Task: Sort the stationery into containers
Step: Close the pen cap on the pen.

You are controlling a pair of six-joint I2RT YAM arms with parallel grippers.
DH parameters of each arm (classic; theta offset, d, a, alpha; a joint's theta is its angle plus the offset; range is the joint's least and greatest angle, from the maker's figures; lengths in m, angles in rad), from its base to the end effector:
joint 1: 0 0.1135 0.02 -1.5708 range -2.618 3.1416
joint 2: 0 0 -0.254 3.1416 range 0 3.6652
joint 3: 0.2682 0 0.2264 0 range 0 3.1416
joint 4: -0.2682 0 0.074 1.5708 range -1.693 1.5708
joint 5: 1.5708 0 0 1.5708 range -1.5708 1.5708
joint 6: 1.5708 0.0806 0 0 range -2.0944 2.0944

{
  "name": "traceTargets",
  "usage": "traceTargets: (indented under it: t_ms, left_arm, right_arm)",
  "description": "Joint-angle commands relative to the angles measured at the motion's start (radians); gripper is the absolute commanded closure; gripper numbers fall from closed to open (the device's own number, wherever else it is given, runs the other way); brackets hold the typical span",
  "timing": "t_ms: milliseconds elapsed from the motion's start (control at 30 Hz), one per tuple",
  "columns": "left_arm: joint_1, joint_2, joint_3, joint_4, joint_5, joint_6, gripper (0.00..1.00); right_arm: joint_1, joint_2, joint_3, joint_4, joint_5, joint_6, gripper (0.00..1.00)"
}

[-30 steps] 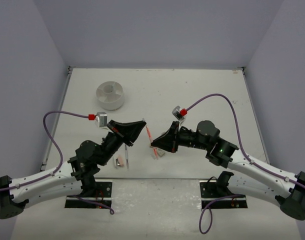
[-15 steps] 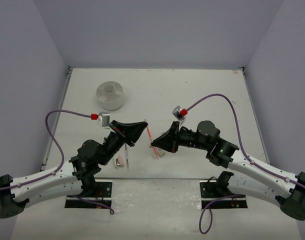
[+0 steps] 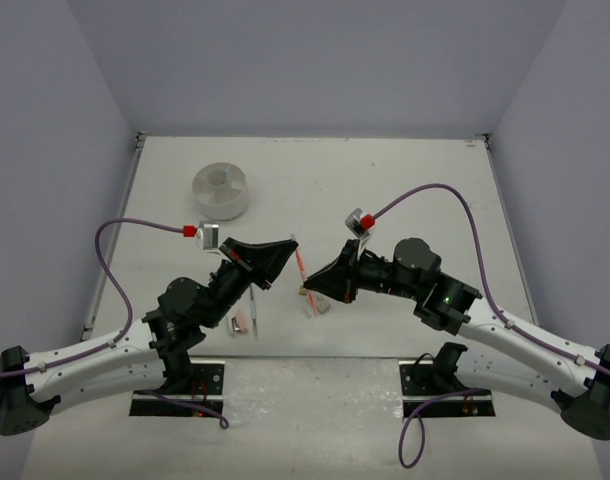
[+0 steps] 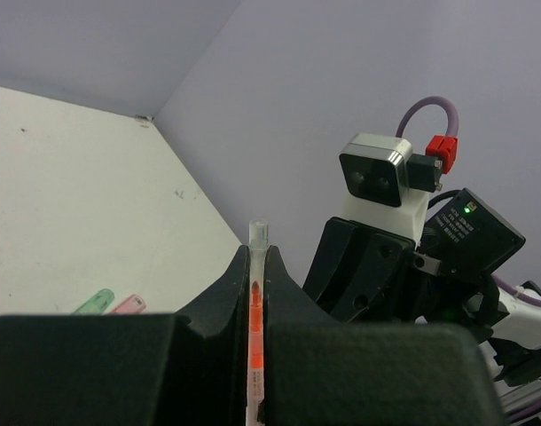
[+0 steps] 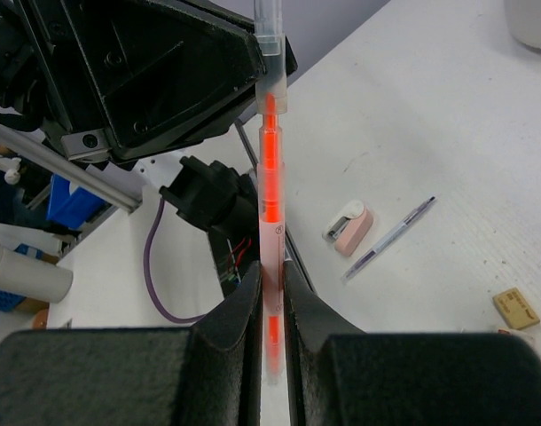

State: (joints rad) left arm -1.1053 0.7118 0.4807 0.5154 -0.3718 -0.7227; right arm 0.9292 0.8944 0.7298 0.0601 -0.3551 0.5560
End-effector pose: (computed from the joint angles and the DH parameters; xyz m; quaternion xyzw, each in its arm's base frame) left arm 0.1146 -0.1629 0.3296 -0.0331 0.6068 -0.5551 0.5679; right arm 0.1182 0.2050 0.3194 -0.2518 0.6968 0.5421 0.3965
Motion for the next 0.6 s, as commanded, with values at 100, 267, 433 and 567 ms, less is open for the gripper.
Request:
traceTargets:
  t_ms: [100,267,433,567]
  left_arm:
    - [-0.005,0.013,0.012,-0.074,0.032,0.007,1.0]
    - [-0.005,0.006,0.012,-0.09,0.012,0.033,1.0]
    - [-0.005,0.006,0.019,-0.104,0.017,0.054,1.0]
    - [-0.005,0.011,0.029,-0.1,0.058,0.027,1.0]
  right_arm:
    - [-0.005,-0.015,0.114,0.074,0.108,-0.046,1.0]
    - [-0.004,-0.024,0.112,0.071,0.118,-0.045,1.0]
    - [-0.006,-0.034,0.114,0.069,0.125,-0.05,1.0]
    - [-0.006,-0.019,0.106,0.111,0.115,-0.054,1.0]
